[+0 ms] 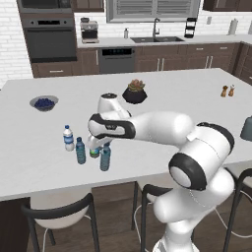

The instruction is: Move the plastic bottles in the middle to the plastics group, and the glass bottles in the middle to the glass group.

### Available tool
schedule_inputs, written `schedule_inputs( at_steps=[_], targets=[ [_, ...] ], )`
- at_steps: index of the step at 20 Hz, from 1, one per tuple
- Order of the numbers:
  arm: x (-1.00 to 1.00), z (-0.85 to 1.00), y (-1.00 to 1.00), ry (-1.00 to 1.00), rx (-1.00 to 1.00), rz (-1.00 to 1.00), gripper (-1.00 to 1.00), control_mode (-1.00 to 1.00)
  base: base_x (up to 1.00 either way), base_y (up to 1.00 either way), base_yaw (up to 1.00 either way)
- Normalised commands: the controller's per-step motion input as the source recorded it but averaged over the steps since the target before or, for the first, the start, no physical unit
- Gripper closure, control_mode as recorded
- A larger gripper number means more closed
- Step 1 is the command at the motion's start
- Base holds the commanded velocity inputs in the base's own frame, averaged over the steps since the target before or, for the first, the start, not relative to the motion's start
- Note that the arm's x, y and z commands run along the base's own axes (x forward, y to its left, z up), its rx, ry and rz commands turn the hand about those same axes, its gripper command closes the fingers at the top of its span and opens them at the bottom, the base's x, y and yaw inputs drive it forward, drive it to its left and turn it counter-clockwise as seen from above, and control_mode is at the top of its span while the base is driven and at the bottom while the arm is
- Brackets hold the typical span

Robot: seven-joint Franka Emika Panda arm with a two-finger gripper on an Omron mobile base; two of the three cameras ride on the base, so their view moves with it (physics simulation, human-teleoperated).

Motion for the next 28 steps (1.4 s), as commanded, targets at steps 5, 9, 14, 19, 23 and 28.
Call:
schedule_inputs(
  at_steps=[5, 9, 14, 19, 23, 28],
  targets=[
    [0.11, 0.00, 0.32, 0.00, -0.01, 0.00, 1.00, -1.00, 0.00, 0.00, 0.00],
    [0.05, -0.07, 0.19, -0.01, 0.00, 0.00, 1.00, -1.00, 0.00, 0.00, 0.00],
    [0.13, -0.07, 0.08, 0.00, 0.00, 0.00, 1.00, -1.00, 0.00, 0.00, 0.00],
    [0.03, -0.08, 0.00, -0.06, 0.00, 0.00, 1.00, -1.00, 0.00, 0.00, 0.00],
    [0.00, -0.13, 0.01, -0.06, 0.00, 0.00, 1.00, -1.00, 0.00, 0.00, 0.00],
    [-0.02, -0.20, 0.04, -0.04, 0.00, 0.00, 1.00, -1.00, 0.00, 0.00, 0.00]
  ],
)
